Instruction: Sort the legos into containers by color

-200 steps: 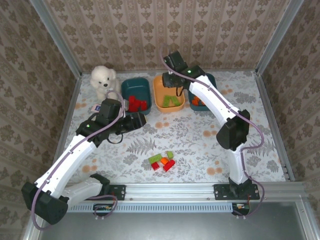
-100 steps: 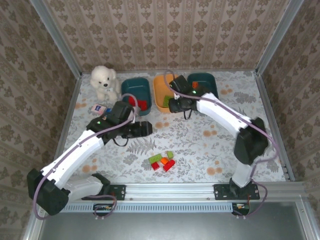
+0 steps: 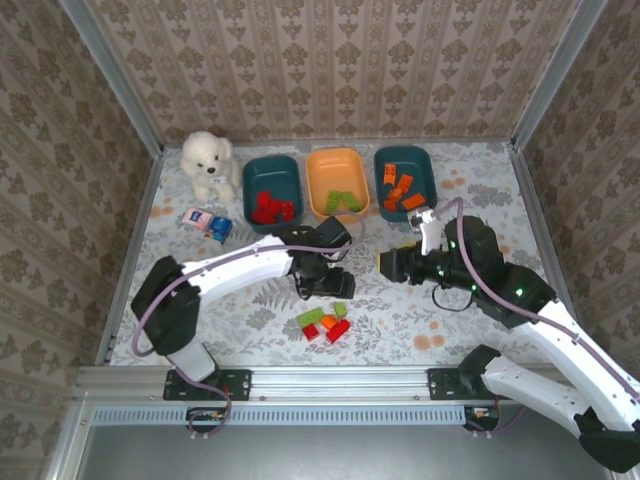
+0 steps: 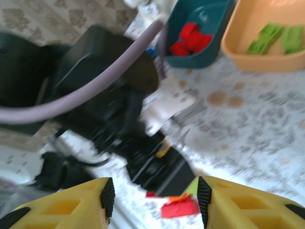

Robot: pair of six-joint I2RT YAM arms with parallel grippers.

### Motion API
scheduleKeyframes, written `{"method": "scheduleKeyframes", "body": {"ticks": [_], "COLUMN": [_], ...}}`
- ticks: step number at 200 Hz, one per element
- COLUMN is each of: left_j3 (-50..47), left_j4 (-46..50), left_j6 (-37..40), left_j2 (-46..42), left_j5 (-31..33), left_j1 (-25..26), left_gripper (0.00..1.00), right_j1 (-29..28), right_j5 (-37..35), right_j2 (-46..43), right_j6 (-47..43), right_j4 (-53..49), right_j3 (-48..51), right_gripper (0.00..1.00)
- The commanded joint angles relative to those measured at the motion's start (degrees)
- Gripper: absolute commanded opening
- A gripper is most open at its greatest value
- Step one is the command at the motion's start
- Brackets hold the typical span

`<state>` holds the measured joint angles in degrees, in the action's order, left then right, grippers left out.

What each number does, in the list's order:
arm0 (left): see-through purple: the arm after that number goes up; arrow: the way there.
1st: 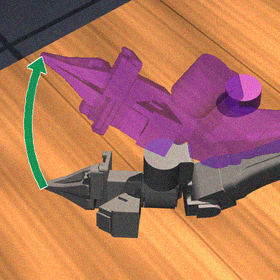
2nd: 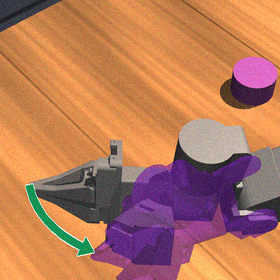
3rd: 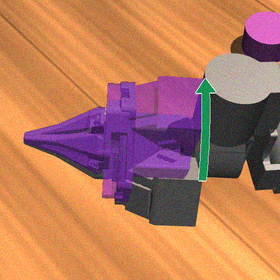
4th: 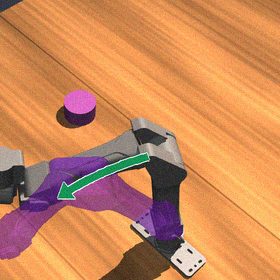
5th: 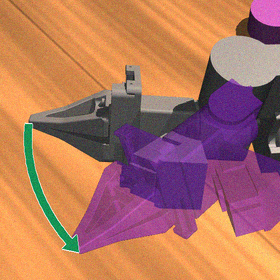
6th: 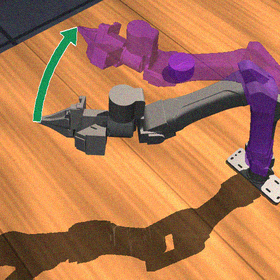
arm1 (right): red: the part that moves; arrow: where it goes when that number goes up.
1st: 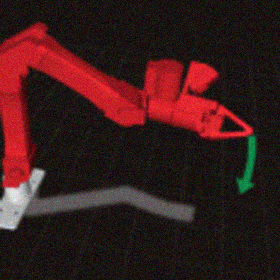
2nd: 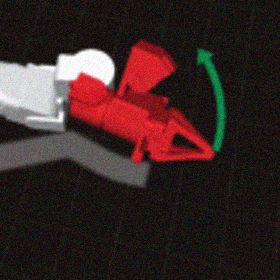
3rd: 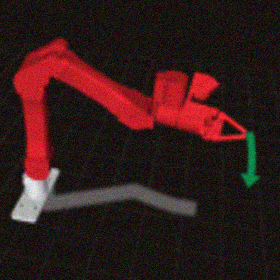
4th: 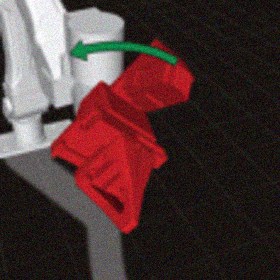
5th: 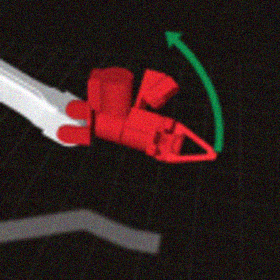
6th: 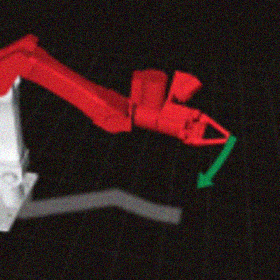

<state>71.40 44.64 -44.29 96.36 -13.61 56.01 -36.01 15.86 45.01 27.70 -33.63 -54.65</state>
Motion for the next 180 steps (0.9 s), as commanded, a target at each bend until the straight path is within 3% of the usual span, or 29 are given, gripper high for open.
{"method": "scheduleKeyframes", "body": {"ticks": [1, 39, 91, 180], "left_j3": [3.97, 5.68, 6.83, 10.73], "left_j4": [4.03, 3.84, 5.7, 5.56], "left_j6": [-8.26, -12.3, -16.07, -14.19], "left_j2": [4.18, 9.29, 11.53, 16.53], "left_j5": [1.01, -0.98, 1.45, 3.31], "left_j1": [2.09, 3.14, 3.66, 3.99], "left_gripper": [0.65, 0.6, 0.58, 0.23], "right_j1": [-0.47, -0.48, -0.49, -0.47], "right_j5": [8.94, 9.2, 8.76, 8.35], "right_j2": [-3.89, -7.69, -8.63, -8.37], "right_j6": [3.22, 2.76, 1.72, 1.56], "right_j4": [-1.23, -5.14, -7.63, -8.09], "right_j3": [3.67, 4.21, 3.34, 2.68], "right_gripper": [0.55, 0.56, 0.56, 0.56]}}
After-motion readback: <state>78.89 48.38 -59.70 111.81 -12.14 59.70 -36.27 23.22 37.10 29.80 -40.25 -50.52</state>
